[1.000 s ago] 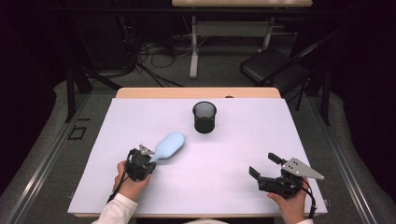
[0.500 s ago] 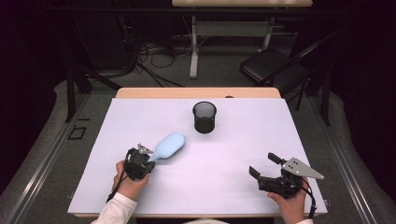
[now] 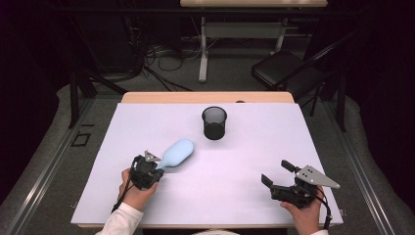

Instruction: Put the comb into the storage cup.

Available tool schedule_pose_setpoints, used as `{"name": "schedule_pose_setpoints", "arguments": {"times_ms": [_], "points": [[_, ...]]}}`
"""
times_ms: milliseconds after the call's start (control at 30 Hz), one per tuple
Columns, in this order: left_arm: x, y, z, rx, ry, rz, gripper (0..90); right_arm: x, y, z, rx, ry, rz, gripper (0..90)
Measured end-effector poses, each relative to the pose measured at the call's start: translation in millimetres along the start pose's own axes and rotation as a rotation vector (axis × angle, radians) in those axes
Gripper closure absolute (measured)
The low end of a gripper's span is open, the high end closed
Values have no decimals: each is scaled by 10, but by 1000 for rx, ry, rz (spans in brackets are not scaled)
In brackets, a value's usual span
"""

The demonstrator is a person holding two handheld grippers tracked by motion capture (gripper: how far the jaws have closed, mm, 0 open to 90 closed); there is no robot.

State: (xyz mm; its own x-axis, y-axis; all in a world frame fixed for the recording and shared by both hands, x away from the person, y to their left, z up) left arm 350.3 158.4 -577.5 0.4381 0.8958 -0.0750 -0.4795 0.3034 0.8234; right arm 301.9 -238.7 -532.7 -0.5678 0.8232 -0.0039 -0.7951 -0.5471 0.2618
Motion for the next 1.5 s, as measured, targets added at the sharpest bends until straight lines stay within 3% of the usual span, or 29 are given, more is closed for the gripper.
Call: {"name": "schedule_pose_setpoints", "arguments": {"times_ms": [767, 1033, 1133, 1167, 1200, 1267, 1500], "points": [[120, 126, 36, -53, 46, -11, 786, -17, -27, -16, 28, 13, -30, 0], [189, 161, 42, -67, 70, -17, 741, 4, -53, -19, 56, 29, -62, 0], [215, 179, 43, -73, 84, -21, 723, 1, -78, -30, 97, 52, -121, 0], [225, 182, 45, -77, 85, -20, 723, 1, -78, -30, 97, 52, -121, 0], [238, 191, 46, -79, 90, -23, 708, 8, -94, -51, 136, 83, -145, 0], [252, 196, 49, -87, 98, -23, 695, 21, -112, -67, 159, 90, -153, 0], [295, 215, 51, -98, 113, -28, 620, 37, -100, -47, 144, 93, -135, 0]]}}
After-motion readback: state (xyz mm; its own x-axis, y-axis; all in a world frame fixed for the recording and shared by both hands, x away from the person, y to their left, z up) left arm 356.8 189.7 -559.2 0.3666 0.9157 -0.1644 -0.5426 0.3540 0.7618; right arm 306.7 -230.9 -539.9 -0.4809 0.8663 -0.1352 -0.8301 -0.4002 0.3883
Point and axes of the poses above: each handheld gripper's, and its own axes: y roughly backward along the jaws, z roughly out of its top, x roughly to its left, the point moved 6 cm from there along -y, roughly forward along the jaws, and after that the axes turned 7 degrees about y, right-handed, at the moved point
